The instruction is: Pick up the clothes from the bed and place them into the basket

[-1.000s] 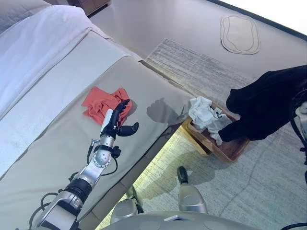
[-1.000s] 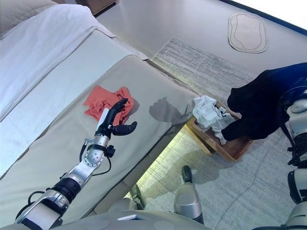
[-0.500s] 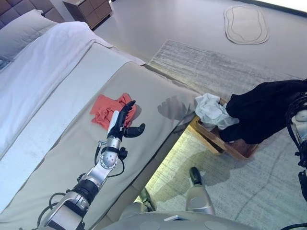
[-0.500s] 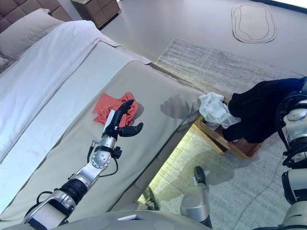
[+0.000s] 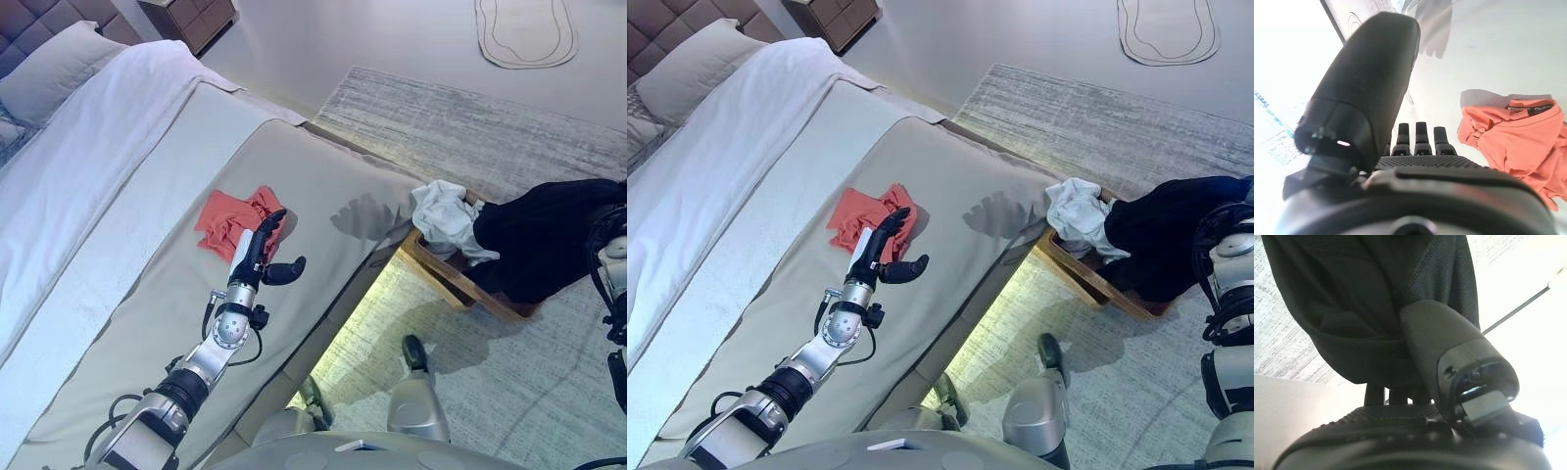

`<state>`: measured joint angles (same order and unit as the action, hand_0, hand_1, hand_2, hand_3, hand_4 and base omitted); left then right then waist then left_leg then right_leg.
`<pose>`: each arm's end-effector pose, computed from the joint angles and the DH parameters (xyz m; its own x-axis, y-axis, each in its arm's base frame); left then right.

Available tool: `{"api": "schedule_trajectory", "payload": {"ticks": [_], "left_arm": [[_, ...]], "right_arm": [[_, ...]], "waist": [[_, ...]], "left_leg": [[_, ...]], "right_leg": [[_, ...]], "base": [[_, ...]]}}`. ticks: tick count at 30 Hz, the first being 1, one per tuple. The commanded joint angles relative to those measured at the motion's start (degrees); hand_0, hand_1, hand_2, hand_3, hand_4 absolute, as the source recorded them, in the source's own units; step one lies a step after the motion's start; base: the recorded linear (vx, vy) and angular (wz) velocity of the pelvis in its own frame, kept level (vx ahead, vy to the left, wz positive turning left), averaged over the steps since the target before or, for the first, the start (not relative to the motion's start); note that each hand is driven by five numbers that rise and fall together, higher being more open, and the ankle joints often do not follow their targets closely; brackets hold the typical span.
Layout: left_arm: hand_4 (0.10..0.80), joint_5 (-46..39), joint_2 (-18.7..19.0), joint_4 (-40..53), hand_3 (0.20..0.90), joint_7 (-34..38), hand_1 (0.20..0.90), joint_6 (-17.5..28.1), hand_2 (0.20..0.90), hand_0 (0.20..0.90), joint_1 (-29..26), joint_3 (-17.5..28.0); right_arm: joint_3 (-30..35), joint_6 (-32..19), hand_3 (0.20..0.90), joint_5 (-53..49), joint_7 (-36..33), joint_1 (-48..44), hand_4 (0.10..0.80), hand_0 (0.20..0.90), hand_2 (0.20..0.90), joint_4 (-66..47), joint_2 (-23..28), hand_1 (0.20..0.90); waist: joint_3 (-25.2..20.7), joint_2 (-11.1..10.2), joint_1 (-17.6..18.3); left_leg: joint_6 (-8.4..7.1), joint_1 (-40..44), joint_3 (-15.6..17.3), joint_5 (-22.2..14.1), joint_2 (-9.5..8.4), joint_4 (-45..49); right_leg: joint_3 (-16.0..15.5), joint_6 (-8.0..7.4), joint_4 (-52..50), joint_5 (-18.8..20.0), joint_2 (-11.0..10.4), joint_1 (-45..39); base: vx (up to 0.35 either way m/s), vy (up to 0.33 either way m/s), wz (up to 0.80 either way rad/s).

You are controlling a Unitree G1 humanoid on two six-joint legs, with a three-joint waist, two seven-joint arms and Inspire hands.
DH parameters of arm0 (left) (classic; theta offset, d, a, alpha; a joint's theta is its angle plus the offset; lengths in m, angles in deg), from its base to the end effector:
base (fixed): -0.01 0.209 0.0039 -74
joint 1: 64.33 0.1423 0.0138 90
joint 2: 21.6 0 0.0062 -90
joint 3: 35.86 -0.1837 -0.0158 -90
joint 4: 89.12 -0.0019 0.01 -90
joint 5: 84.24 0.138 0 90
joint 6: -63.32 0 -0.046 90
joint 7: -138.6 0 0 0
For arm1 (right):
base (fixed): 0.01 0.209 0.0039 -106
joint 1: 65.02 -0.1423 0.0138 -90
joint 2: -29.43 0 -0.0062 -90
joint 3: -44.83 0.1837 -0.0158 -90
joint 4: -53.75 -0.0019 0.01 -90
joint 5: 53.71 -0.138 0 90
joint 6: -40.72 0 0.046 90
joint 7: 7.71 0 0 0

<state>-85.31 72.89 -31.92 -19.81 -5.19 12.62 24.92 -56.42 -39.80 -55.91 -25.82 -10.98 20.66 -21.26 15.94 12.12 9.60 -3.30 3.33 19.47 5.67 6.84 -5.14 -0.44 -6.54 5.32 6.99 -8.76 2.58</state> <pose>0.2173 0.1548 -0.0099 0.9944 -0.1056 -0.0006 0.0959 0.9000 0.4252 0.2547 -0.3877 0.1370 0.6570 -0.7535 0.0237 0.4516 0.3682 -0.8127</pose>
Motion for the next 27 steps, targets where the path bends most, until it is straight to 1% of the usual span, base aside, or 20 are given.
{"api": "schedule_trajectory", "payload": {"ticks": [1,9,20,25,27], "left_arm": [[0.8,-0.48,2.24,2.02,0.9,2.07,0.9,5.87,0.9,0.9,-4.11,0.39],[0.8,-0.6,2.61,2.05,0.9,1.55,0.9,6.27,0.9,0.9,-3.66,0.58],[0.8,-0.5,2.89,1.77,0.9,1.31,0.9,6.18,0.9,0.9,-3.31,1.08],[0.8,-0.77,3.22,1.64,0.9,1.75,0.9,5.87,0.9,0.9,-3.39,1.27],[0.8,-1.08,3.36,1.27,0.9,2.15,0.9,5.95,0.9,0.9,-3.29,1.53]], "right_arm": [[0.65,-5.54,0.9,0.72,-3.54,-6.39,0.8,0.9,0.9,-1.78,3.04,0.9],[0.86,-5.81,0.9,1.45,-2.7,-5.57,0.8,0.9,0.9,-1.51,2.78,0.9],[1.07,-5.4,0.9,1.21,-2.47,-5.1,0.8,0.9,0.9,-1.65,2.4,0.9],[0.03,-5.6,0.9,2.17,-3.0,-6.3,0.8,0.9,0.9,-2.58,1.99,0.9],[-1.31,-6.14,0.9,3.72,-3.28,-7.4,0.8,0.9,0.9,-3.42,1.65,0.9]], "waist": [[-1.38,-4.2,-1.12],[-1.91,-4.58,-1.46],[-2.83,-5.8,-2.18],[-3.37,-6.65,-3.04],[-3.68,-7.17,-3.91]], "left_leg": [[-2.3,2.98,-1.57,-6.12,-0.72,0.14],[-2.28,3.16,-1.48,-6.02,-0.62,0.14],[-2.14,3.39,-1.83,-6.01,-0.37,0.14],[-1.93,3.38,-2.51,-6.04,-0.35,0.14],[-1.8,3.3,-3.06,-5.98,-0.4,0.14]], "right_leg": [[-3.09,3.08,-3.34,-5.43,2.24,-0.63],[-3.38,3.1,-3.11,-5.44,2.36,-1.12],[-3.81,3.23,-3.01,-5.59,2.53,-2.05],[-4.3,3.32,-3.0,-5.77,2.53,-2.67],[-4.9,3.34,-2.94,-5.84,2.46,-3.13]], "base": [[0.0,0.0,0.0],[0.0,0.0,0.0],[0.001,0.0,0.01],[0.001,0.016,0.05],[0.005,0.03,0.1]]}}
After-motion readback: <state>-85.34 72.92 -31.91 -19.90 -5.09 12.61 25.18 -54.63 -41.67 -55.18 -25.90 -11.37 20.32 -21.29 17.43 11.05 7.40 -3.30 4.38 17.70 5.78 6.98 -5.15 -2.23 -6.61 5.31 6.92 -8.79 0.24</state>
